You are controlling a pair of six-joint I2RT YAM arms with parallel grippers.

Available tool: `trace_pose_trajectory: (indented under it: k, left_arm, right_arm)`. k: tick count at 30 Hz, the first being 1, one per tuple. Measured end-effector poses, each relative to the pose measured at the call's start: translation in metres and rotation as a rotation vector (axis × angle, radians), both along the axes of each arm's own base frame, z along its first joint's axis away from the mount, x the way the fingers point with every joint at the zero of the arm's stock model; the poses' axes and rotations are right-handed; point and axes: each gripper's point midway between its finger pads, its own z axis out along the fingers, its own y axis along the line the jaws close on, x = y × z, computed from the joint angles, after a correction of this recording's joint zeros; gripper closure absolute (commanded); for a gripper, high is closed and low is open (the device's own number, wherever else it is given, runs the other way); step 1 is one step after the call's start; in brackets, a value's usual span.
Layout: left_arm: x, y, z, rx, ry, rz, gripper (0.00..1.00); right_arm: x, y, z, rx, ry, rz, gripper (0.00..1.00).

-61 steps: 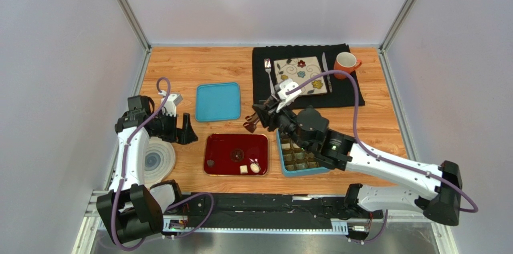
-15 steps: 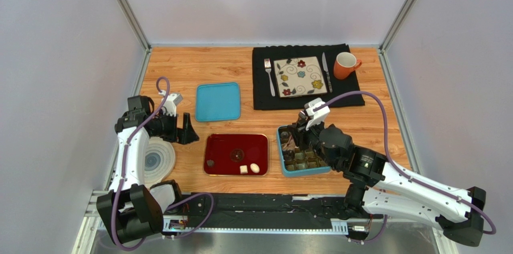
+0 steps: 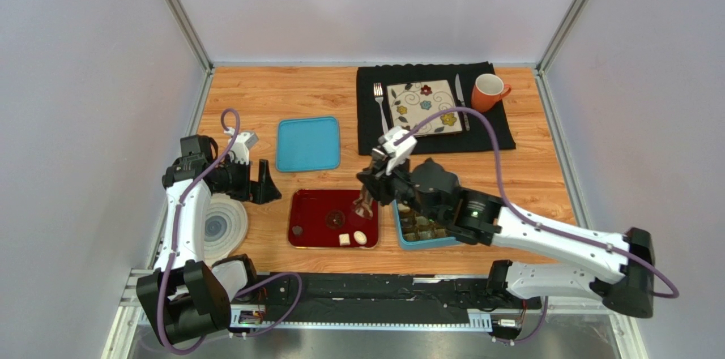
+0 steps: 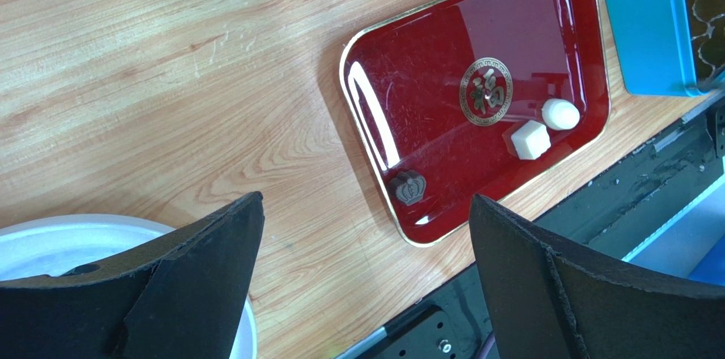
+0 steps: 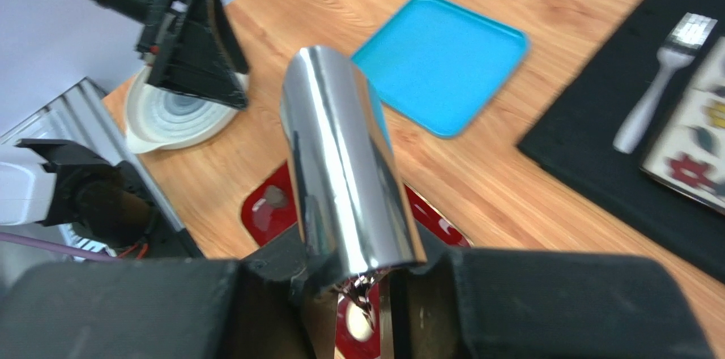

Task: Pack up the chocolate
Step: Pick up the fake chocolate from the plate.

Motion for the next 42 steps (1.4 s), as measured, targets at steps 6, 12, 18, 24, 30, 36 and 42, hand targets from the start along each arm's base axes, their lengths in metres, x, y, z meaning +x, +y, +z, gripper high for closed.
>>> trace_pose_trajectory:
  k: [6, 12, 18, 24, 30, 36, 42]
  left_arm:
    - [0.0, 0.0, 0.0, 0.002, -0.001, 0.001, 0.01]
    - [0.0, 0.002, 0.0, 0.013, 0.002, 0.004, 0.01]
    - [0.0, 0.004, 0.0, 0.022, 0.005, 0.006, 0.01]
    - [0.0, 0.004, -0.001, 0.023, 0.005, 0.005, 0.01]
    - [0.0, 0.004, -0.001, 0.024, 0.004, 0.003, 0.01]
    - [0.0, 0.004, -0.001, 0.026, 0.003, 0.001, 0.01]
    - [0.0, 0.004, -0.001, 0.026, 0.002, 0.001, 0.01]
  right_arm:
    - [-0.013, 0.081, -0.018, -0.003, 0.02, 0.139, 0.85]
    - [-0.017, 0.133, -0.052, -0.02, 0.03, 0.197, 0.81]
    - [-0.014, 0.164, -0.061, -0.01, 0.013, 0.214, 0.76]
    - [-0.01, 0.176, -0.06, 0.007, -0.006, 0.216, 0.69]
    - [-0.009, 0.18, -0.069, -0.011, -0.008, 0.218, 0.68]
    - [-0.009, 0.18, -0.069, -0.013, -0.01, 0.219, 0.61]
    - [-0.009, 0.18, -0.069, -0.014, -0.011, 0.22, 0.59]
